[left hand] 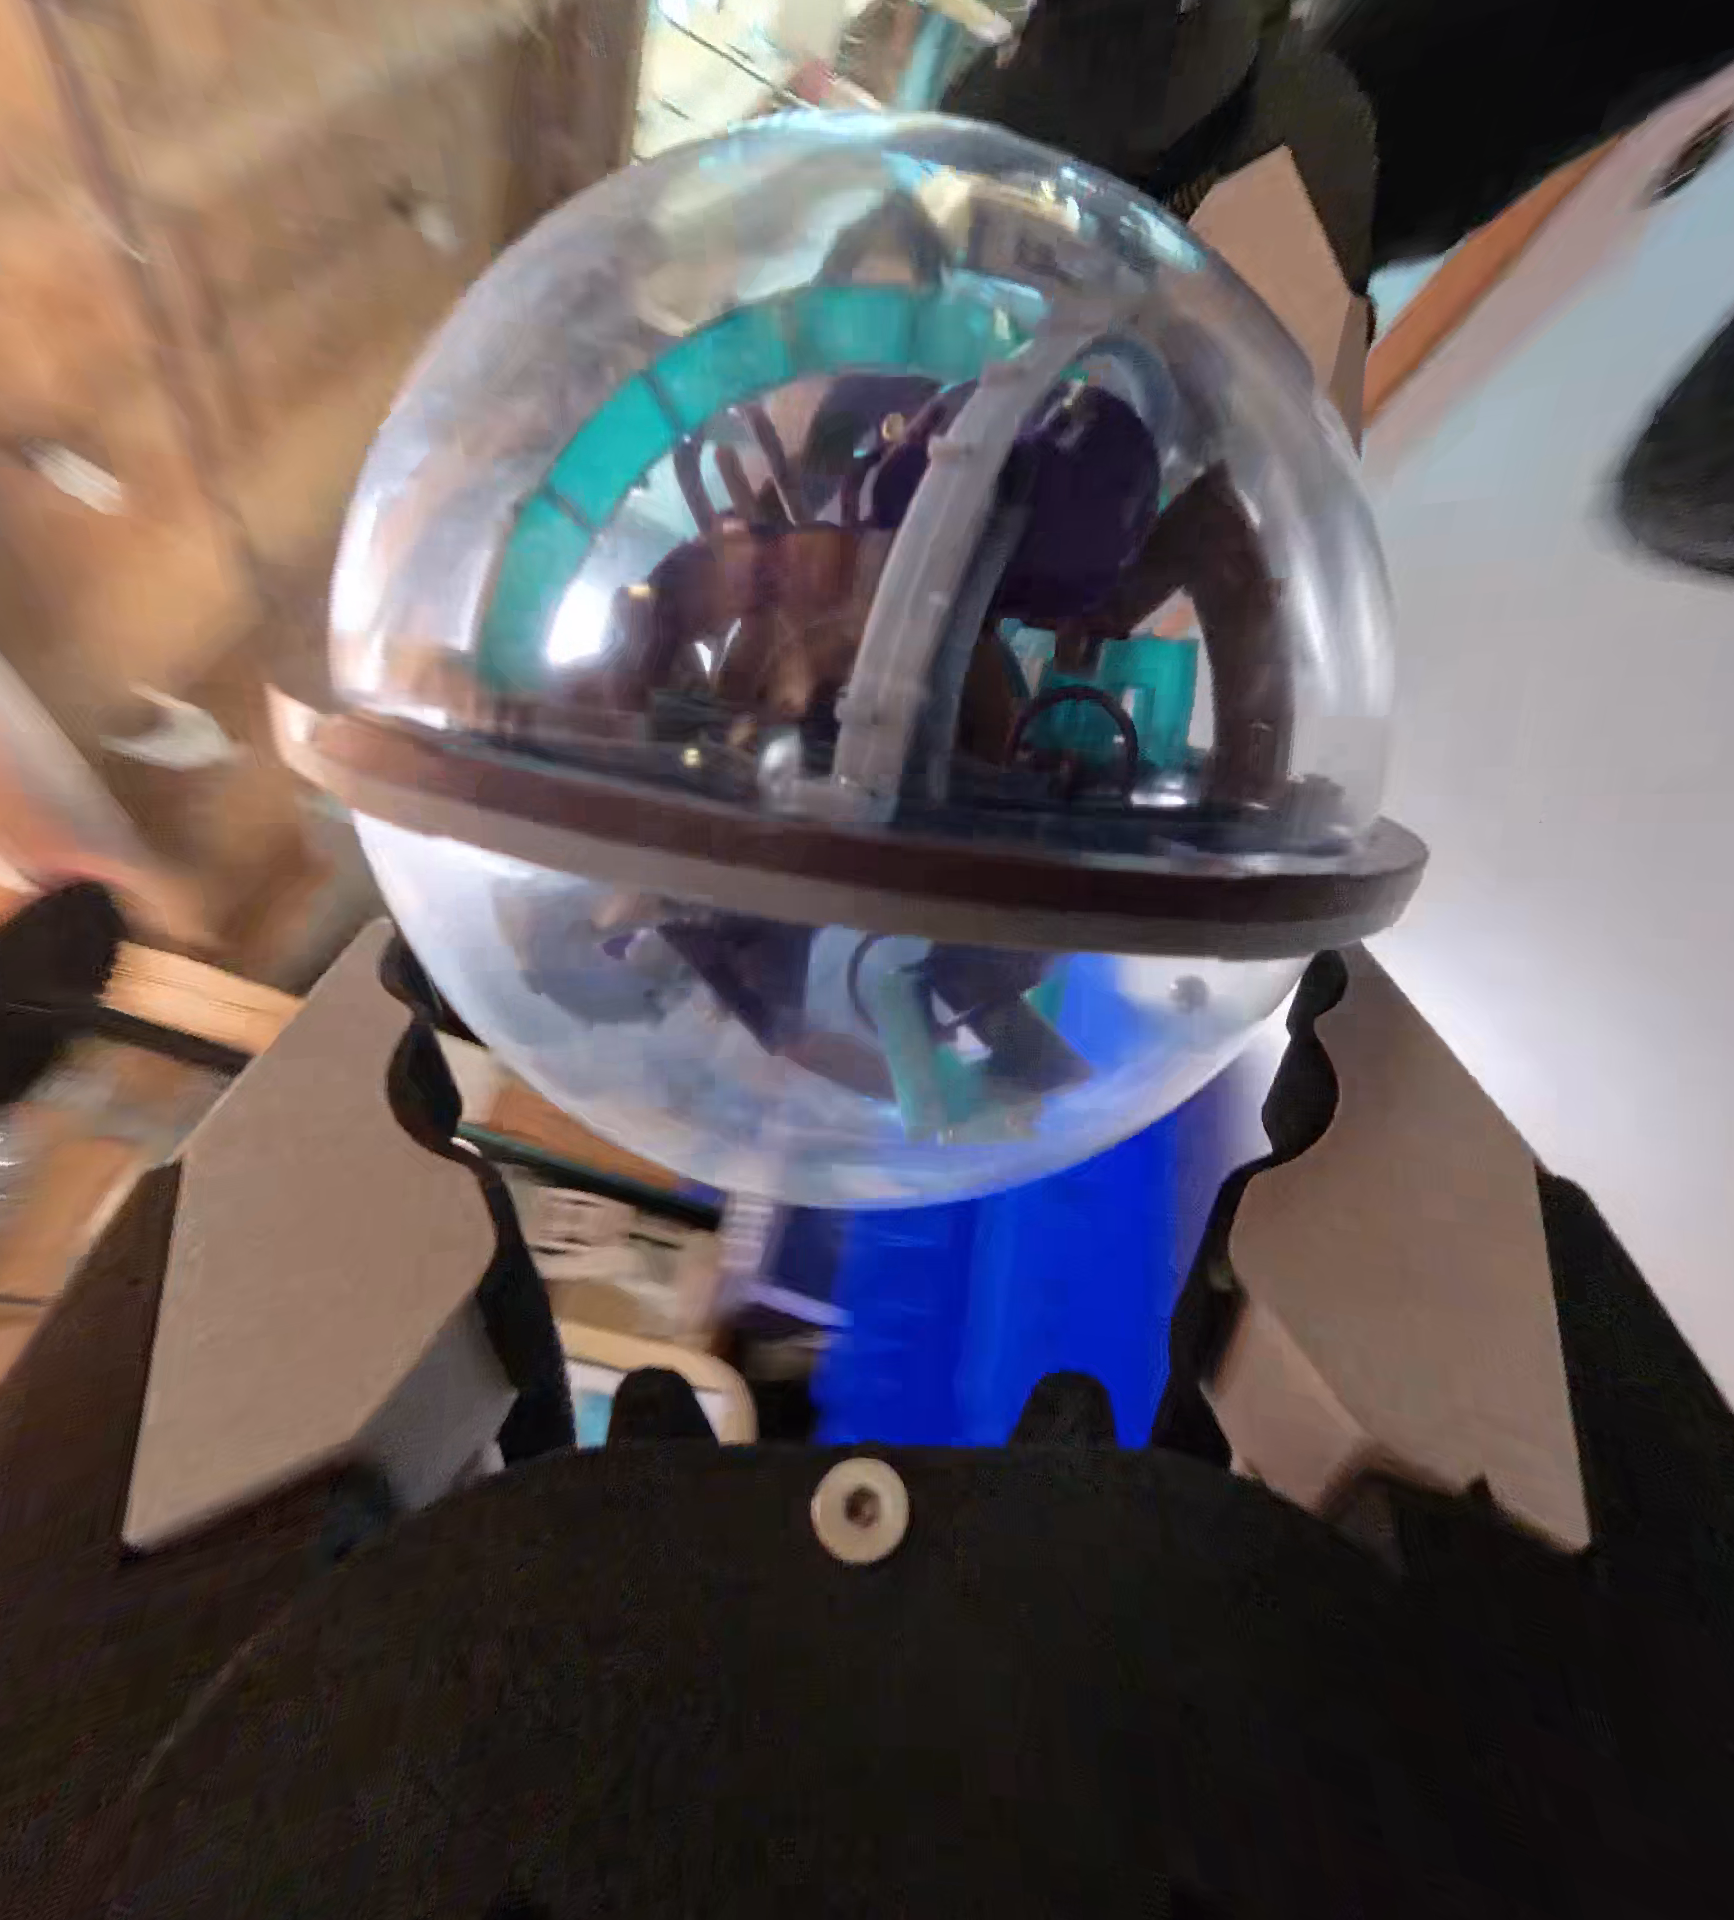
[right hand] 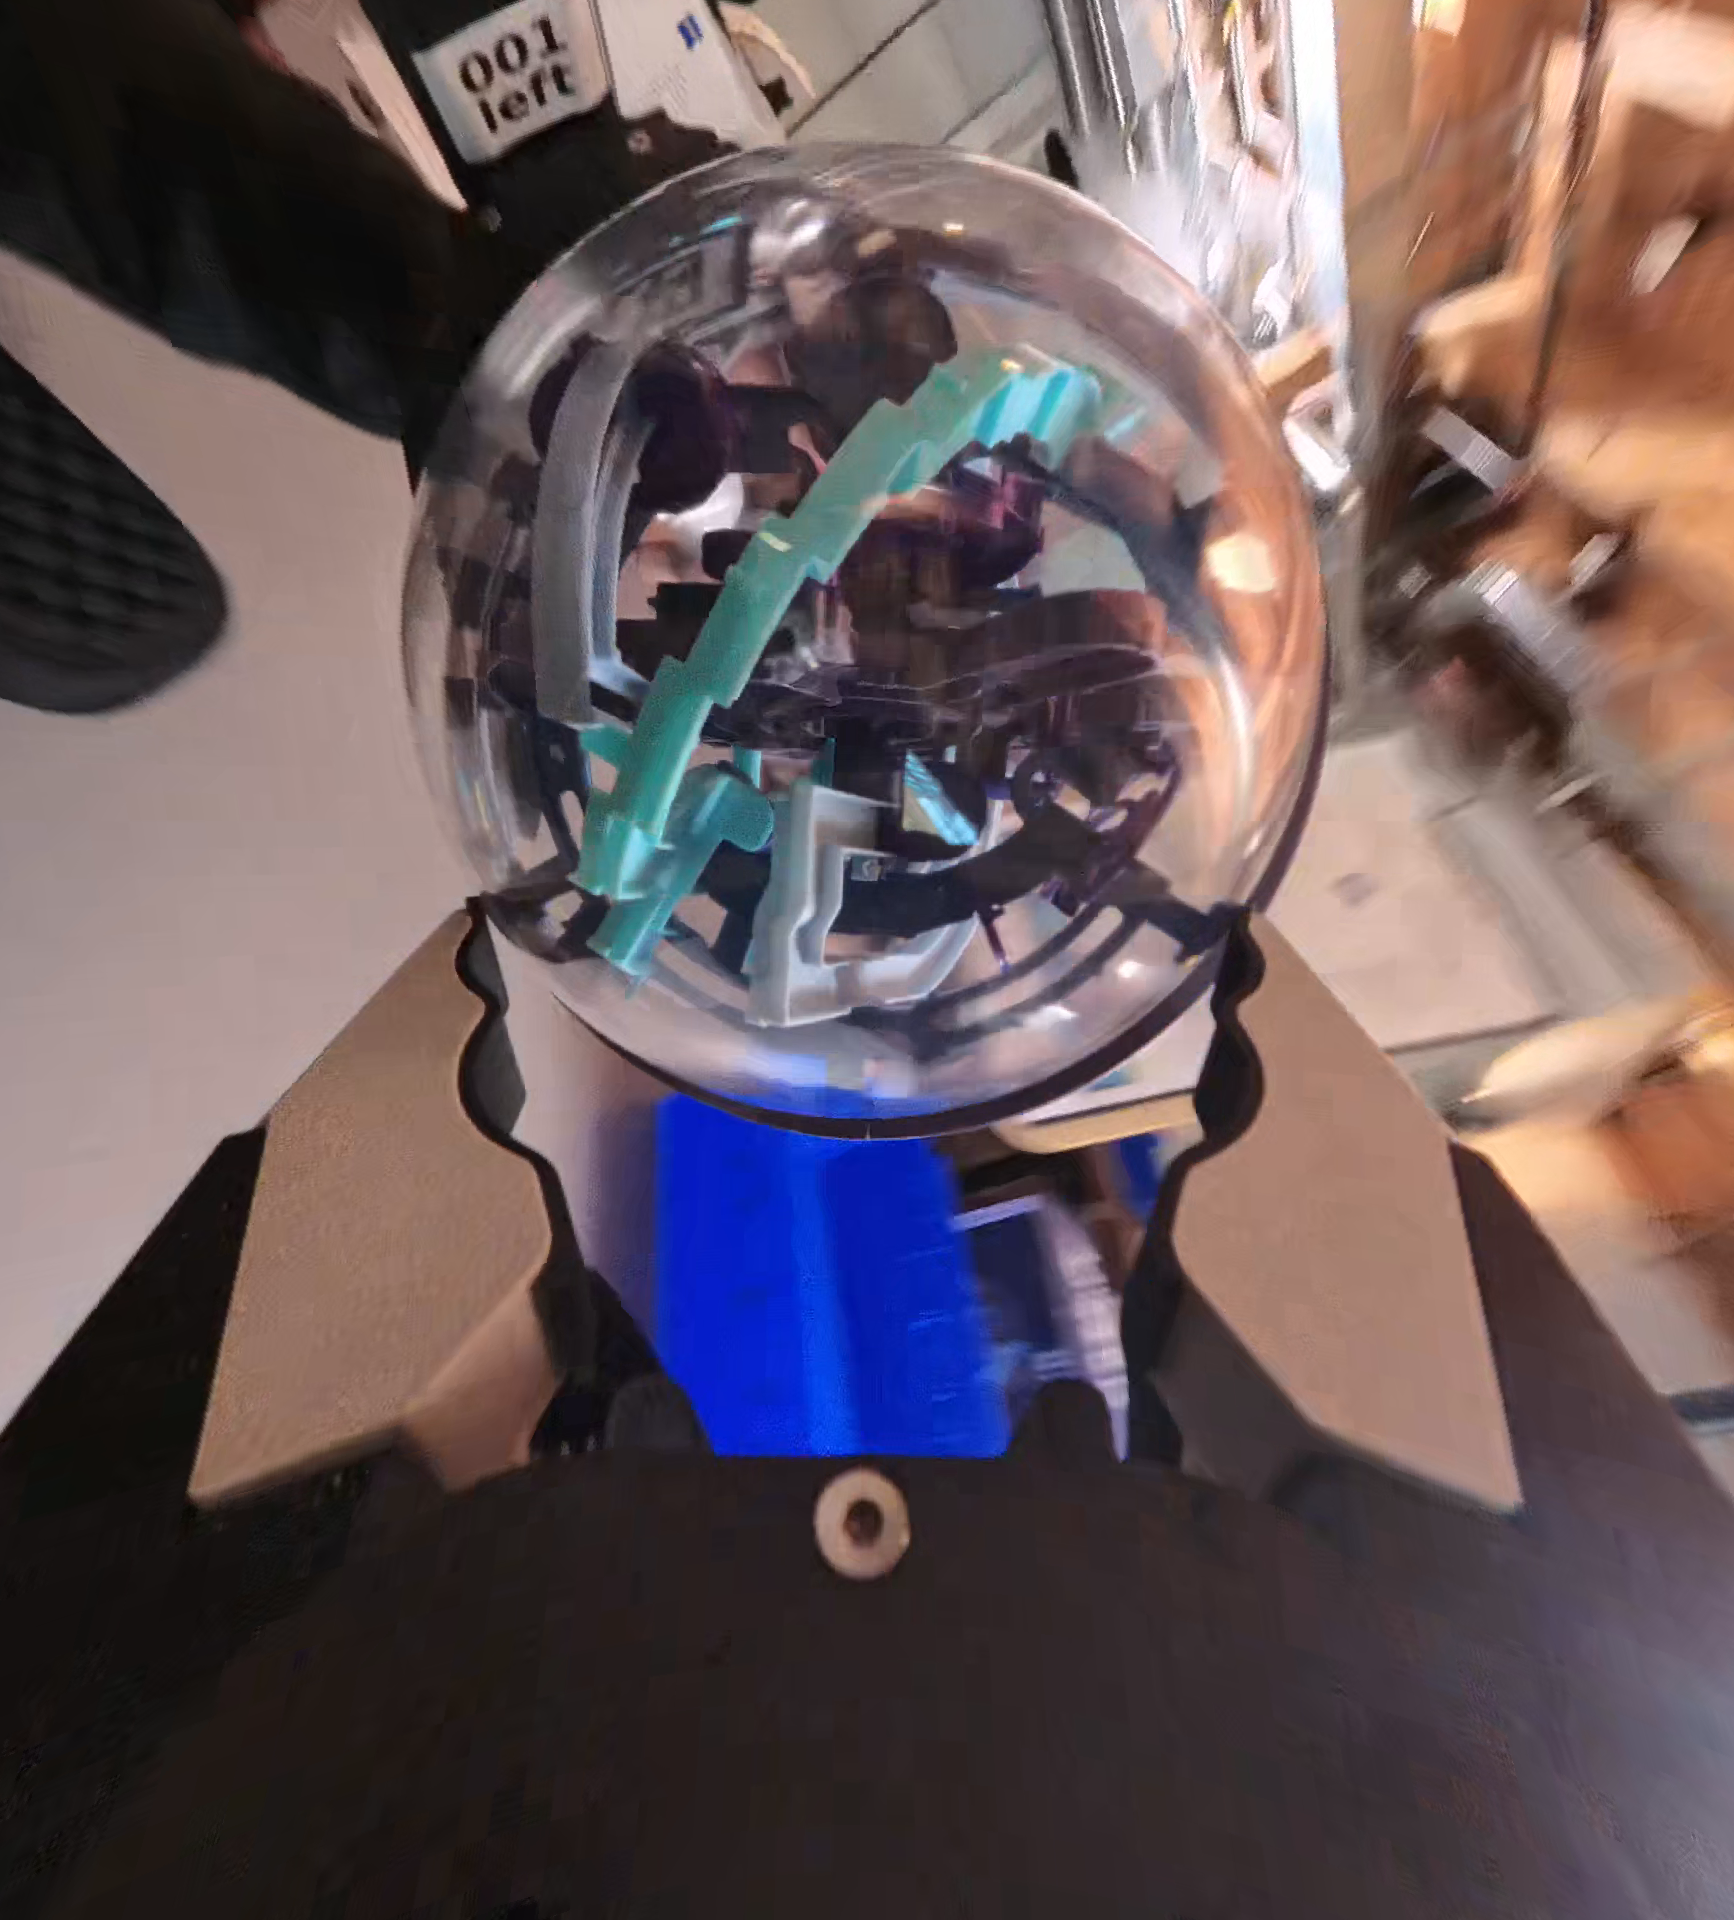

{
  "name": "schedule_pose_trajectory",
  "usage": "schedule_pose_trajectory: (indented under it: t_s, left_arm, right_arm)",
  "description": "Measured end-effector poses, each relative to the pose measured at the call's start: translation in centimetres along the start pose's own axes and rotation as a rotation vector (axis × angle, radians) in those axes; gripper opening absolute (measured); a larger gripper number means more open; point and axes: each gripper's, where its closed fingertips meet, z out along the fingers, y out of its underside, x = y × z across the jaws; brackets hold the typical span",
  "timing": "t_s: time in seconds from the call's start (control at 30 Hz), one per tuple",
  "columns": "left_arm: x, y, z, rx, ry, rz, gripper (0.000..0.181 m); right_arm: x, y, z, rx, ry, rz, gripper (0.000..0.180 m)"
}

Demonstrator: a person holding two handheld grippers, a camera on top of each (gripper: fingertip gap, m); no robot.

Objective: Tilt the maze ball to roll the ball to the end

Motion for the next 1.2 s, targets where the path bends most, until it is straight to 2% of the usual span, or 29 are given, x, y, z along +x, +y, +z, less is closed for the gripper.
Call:
schedule_pose_trajectory:
  t_s: [0.07, 0.13, 0.2, 0.27, 0.33, 0.4, 0.57, 0.77, 1.0, 1.2]
  left_arm:
    - [-3.7, -2.7, -0.9, 0.028, -0.140, 0.174, 0.157]
    - [-5.4, -4.1, -1.6, 0.067, -0.182, 0.180, 0.157]
    - [-4.4, -1.3, -0.5, 0.060, -0.090, -0.108, 0.157]
    - [0.2, 3.1, 1.2, 0.001, 0.030, -0.457, 0.157]
    - [5.6, 4.9, 1.5, -0.019, 0.110, -0.618, 0.154]
    - [8.3, 5.1, 1.2, -0.034, 0.145, -0.634, 0.153]
    - [9.3, 4.9, 1.4, -0.055, 0.248, -0.779, 0.153]
    - [11.0, 7.5, 2.1, -0.105, 0.358, -0.951, 0.153]
    - [7.7, 11.5, 4.0, -0.054, 0.353, -1.011, 0.153]
    - [11.5, 14.4, 4.3, -0.159, 0.453, -1.126, 0.153]
  right_arm:
    - [2.6, -3.3, -0.4, 0.001, 0.026, -0.186, 0.133]
    - [3.6, -4.3, -0.1, -0.001, -0.021, -0.161, 0.133]
    - [3.0, -1.6, 0.7, -0.042, -0.130, 0.089, 0.132]
    - [0.1, 2.2, 1.1, -0.091, -0.235, 0.333, 0.131]
    - [-3.7, 4.8, 0.6, -0.164, -0.297, 0.422, 0.130]
    - [-5.8, 5.6, 0.1, -0.215, -0.314, 0.460, 0.131]
    - [-6.6, 6.8, -0.2, -0.262, -0.359, 0.647, 0.131]
    - [-7.9, 10.3, 1.1, -0.285, -0.430, 0.874, 0.132]
    - [-5.1, 13.7, 4.2, -0.214, -0.382, 0.988, 0.135]
    - [-8.8, 17.2, 4.9, -0.224, -0.446, 1.142, 0.135]
